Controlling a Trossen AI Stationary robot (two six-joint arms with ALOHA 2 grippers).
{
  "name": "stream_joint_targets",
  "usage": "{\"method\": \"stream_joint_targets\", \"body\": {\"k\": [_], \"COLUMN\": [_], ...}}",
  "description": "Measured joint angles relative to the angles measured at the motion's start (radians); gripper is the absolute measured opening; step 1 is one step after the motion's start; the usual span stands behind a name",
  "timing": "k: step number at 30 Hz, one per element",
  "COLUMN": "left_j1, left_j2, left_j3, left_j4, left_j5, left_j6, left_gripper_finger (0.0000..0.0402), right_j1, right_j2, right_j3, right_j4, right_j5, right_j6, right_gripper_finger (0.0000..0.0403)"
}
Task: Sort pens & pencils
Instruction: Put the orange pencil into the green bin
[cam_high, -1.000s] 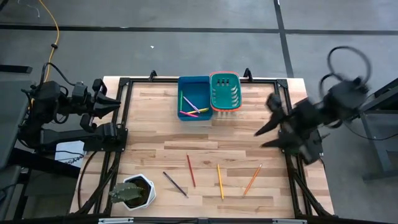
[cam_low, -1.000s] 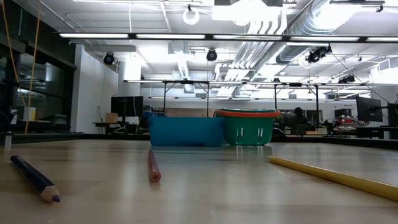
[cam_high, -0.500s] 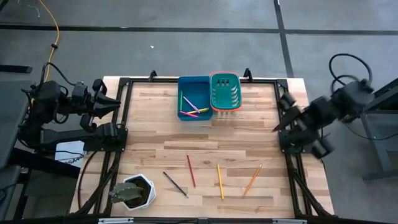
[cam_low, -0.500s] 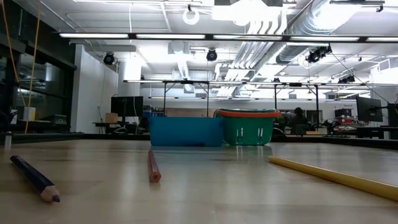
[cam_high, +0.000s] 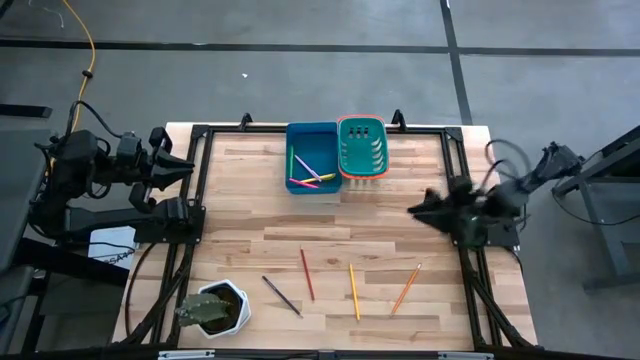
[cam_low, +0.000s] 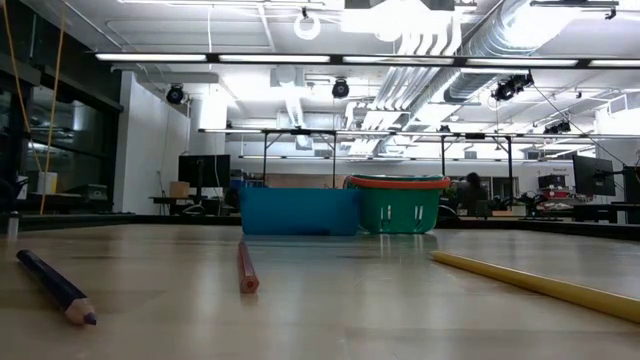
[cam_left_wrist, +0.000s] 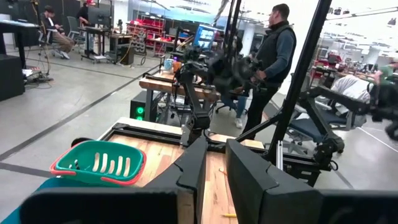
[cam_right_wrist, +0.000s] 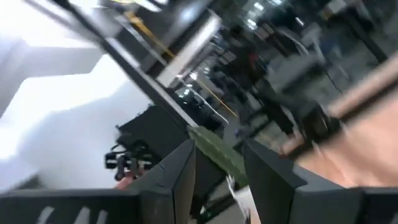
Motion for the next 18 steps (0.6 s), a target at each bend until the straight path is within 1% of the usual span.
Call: {"method": "stream_joint_targets", "body": {"k": [4,7,13,18], "left_j1": [0.000,0.000,0.000,0.000], "left_j2": [0.000,0.000,0.000,0.000], "left_j3": [0.000,0.000,0.000,0.000], "left_j4": [-0.001,-0.006,-0.023,-0.073], "left_j5": [0.000,0.000,0.000,0.000], "left_j6": [0.009,0.020,0.027,0.027], "left_gripper_finger": [0.0051,0.0051,0.0051,0.0051], "right_j1": [0.000,0.001,0.001,0.001], "right_j2": [0.065,0.144,0.304,0.402], "right_j3": [-0.121,-0.170,-0.177,-0.177], "right_j4": [0.022,0.024,0.031,0.029], "right_j5": [0.028,0.032,0.033,0.012], "right_j6": [0.240,0.418,0.604,0.744], "right_gripper_finger": [0.0128,0.0128,0.0128,0.0128]}}
